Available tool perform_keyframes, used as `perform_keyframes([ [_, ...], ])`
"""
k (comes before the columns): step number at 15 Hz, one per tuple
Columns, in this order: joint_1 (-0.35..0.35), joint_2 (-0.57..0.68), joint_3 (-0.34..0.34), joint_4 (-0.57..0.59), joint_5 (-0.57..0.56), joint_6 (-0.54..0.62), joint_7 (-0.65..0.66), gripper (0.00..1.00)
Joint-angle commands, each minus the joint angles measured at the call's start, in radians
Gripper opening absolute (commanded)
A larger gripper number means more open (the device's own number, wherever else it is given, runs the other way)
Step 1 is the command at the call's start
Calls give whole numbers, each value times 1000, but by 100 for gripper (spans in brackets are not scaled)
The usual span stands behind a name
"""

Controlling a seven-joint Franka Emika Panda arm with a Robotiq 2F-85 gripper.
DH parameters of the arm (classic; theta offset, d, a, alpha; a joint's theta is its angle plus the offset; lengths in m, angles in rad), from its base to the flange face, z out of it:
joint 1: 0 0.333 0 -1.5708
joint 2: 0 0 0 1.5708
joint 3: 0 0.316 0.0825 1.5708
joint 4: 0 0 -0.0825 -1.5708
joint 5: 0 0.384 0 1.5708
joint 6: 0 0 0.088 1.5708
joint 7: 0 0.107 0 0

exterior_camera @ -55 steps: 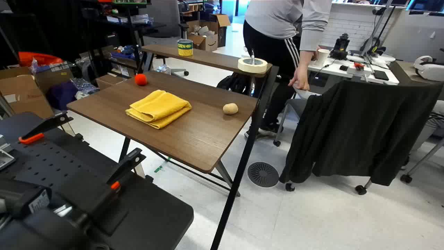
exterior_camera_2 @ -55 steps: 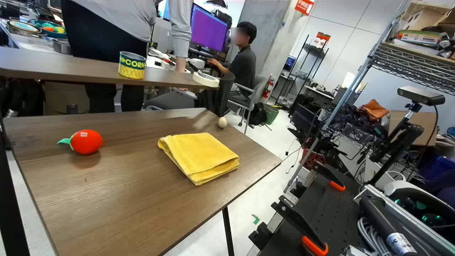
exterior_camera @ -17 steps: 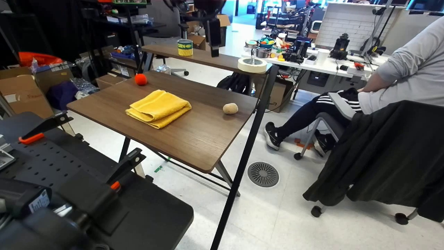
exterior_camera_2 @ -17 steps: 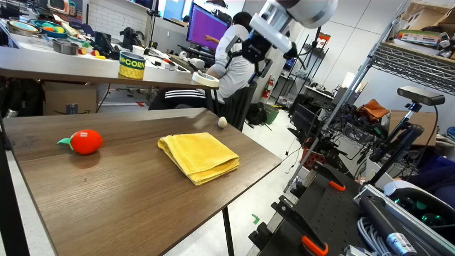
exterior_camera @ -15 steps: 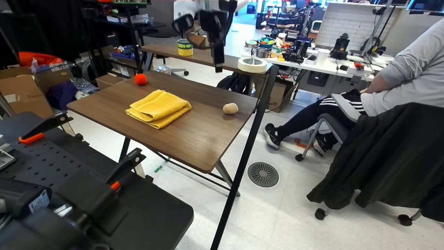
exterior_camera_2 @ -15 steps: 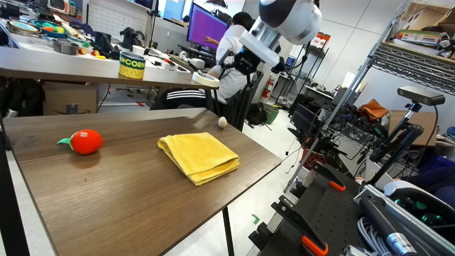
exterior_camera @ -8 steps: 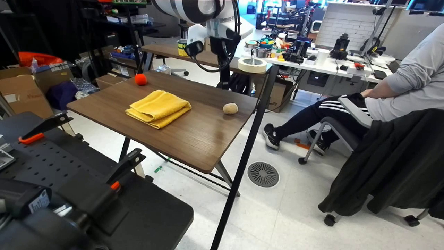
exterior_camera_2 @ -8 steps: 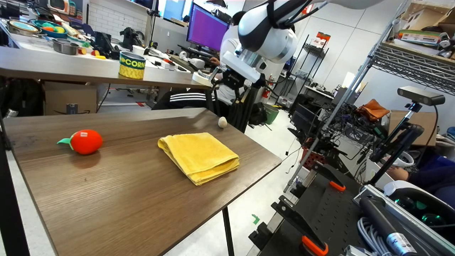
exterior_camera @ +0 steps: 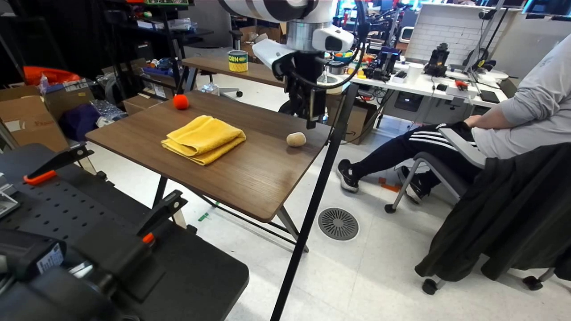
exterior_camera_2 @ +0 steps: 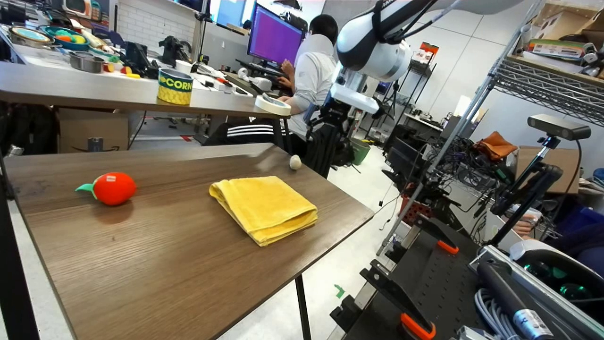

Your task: Move the small ball forward and wipe the table with a yellow towel

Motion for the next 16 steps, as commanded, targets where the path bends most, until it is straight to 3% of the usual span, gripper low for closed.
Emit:
perform_keyframes([
  [1, -36, -2, 8, 39, -59, -132, -159, 100],
  [2, -25, -1, -3, 44, -87, -183, -168, 100],
  [3, -36, 3, 3, 26, -54, -107, -128, 100],
  [8, -30, 2, 3, 28, -78, -148, -152, 100],
  [10, -54, 29, 41, 65, -13, -115, -138, 100],
  [16, -25, 158, 42, 211, 23, -99, -50, 100],
])
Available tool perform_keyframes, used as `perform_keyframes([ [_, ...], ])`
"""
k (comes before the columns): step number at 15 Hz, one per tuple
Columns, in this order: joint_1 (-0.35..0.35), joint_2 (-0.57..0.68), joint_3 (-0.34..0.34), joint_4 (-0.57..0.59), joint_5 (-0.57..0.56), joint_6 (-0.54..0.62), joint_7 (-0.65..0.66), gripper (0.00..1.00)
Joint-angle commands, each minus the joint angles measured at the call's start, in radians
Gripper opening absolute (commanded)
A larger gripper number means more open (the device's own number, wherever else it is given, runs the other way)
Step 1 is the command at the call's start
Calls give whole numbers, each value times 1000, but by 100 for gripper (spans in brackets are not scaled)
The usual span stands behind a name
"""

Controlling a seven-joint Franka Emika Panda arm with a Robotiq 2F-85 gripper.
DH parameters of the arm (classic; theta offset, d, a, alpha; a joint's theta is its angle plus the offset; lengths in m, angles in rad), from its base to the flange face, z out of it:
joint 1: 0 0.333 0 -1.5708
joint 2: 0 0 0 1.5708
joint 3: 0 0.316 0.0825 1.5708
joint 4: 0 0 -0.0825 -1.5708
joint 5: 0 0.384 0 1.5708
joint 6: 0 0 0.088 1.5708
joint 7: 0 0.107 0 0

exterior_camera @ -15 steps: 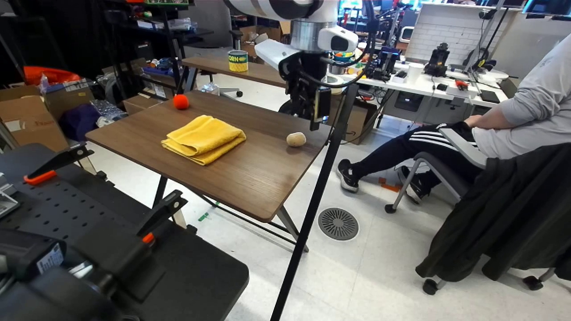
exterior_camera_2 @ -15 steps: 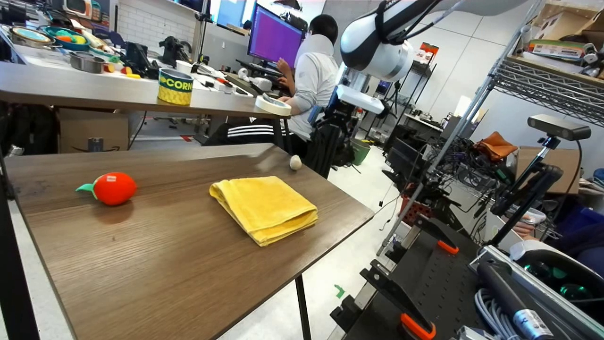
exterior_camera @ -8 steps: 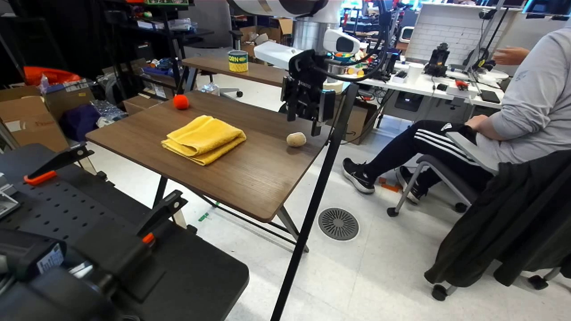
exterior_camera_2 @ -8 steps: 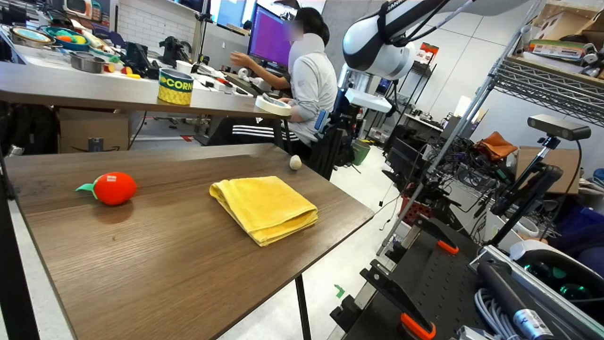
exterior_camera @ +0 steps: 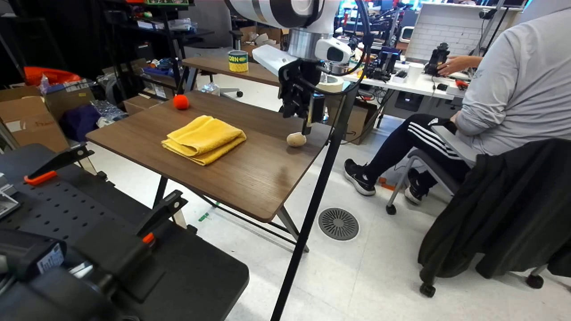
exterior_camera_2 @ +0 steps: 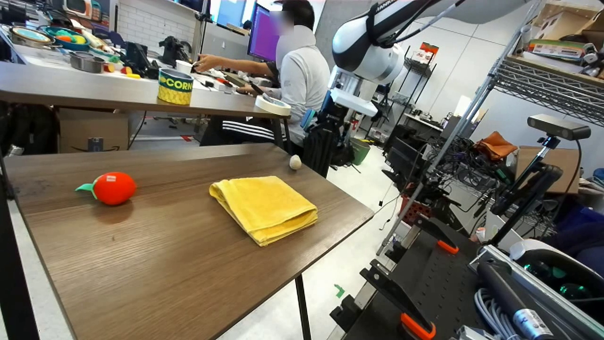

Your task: Move the small ball forward and wipe the table with a yellow towel

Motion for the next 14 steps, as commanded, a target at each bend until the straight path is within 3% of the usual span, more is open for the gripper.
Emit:
perform_keyframes([
  [1, 13, 115, -5, 136, 5, 35, 69, 100],
  [5, 56, 227, -26, 249, -9, 92, 176, 100],
  [11, 93, 328, -19, 368, 1, 87, 271, 100],
  [12, 96, 340, -23, 387, -2, 85, 282, 75],
  [14, 93, 355, -27, 419, -3, 71, 295, 65],
])
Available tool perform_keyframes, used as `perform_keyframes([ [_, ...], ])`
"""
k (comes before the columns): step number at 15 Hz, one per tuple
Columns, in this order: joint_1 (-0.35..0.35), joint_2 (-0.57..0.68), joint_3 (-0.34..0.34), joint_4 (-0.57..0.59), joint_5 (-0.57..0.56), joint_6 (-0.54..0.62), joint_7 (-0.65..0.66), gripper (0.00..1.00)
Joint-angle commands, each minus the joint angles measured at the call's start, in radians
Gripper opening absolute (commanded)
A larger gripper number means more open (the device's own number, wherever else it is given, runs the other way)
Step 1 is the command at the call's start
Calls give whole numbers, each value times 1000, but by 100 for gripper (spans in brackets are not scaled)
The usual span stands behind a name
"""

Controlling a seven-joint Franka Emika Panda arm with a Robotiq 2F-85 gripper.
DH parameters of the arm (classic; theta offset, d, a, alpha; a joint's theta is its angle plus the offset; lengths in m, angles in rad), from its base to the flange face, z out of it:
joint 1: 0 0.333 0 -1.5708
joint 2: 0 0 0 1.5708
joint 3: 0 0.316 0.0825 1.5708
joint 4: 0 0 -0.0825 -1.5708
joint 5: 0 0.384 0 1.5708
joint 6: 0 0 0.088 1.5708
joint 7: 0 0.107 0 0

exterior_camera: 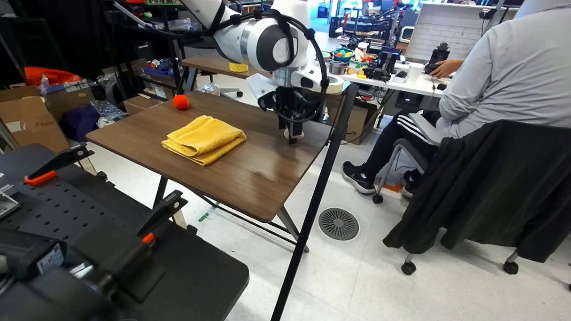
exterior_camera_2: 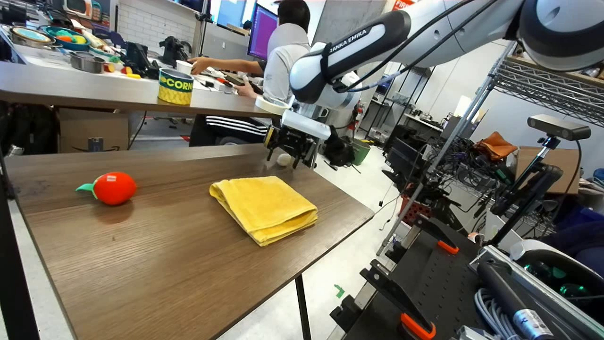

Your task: Move the small ball forward and wipe the table with a yellow towel

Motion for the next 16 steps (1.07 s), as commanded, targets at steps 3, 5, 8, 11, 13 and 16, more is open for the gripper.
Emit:
perform_keyframes([
  [3, -16, 64, -19, 132, -1, -41, 28, 42],
  [5, -28, 70, -16, 152, 2, -53, 26, 27],
  [8, -34, 9, 12, 84, 12, -78, -12, 4],
  [11, -44, -154, 75, -127, 17, -108, -176, 5],
  [13, -52, -219, 104, -204, 12, -90, -282, 4],
  [16, -37, -314, 144, -335, 4, -67, -410, 4],
])
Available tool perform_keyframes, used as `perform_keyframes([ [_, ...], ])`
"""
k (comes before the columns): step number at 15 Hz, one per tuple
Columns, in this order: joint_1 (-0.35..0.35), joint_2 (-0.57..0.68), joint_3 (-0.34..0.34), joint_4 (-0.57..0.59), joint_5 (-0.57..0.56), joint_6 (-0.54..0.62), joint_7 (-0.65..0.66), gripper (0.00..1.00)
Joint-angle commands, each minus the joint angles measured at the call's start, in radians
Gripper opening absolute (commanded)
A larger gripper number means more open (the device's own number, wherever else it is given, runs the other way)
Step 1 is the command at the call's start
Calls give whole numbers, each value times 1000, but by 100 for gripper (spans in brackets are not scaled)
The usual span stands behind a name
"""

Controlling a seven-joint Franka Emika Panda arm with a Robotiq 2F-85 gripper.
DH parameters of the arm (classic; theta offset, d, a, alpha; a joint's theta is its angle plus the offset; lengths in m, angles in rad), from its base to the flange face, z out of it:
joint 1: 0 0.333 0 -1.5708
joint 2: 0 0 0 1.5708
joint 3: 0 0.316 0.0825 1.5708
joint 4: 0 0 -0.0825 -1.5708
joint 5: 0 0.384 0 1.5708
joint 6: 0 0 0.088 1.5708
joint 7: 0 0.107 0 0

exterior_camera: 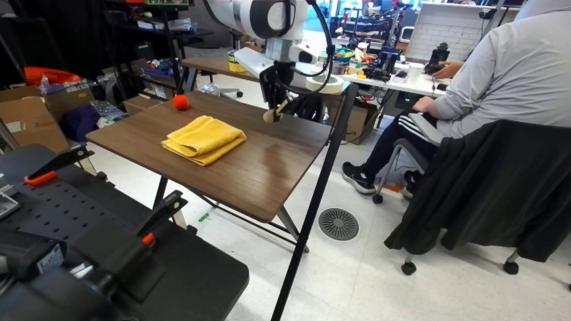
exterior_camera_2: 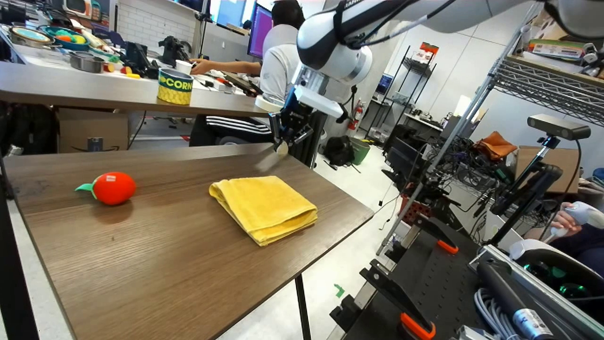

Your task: Move the small ball forward and wipe the table with a yellow towel

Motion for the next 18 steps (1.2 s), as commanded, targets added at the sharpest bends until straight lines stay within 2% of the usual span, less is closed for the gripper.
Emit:
perform_keyframes([
  [1, 7, -164, 58, -236, -7, 14, -156, 4],
  [4, 49, -234, 64, -388, -36, 30, -206, 4],
  [6, 84, -269, 42, -494, -71, 58, -196, 4],
  [10, 108, -374, -18, -711, -159, 128, -172, 4],
  [12, 74, -457, -37, -811, -166, 222, -192, 4],
  [15, -9, -541, -46, -876, -117, 336, -217, 4],
  [18, -55, -532, -95, -839, -130, 289, -183, 4],
])
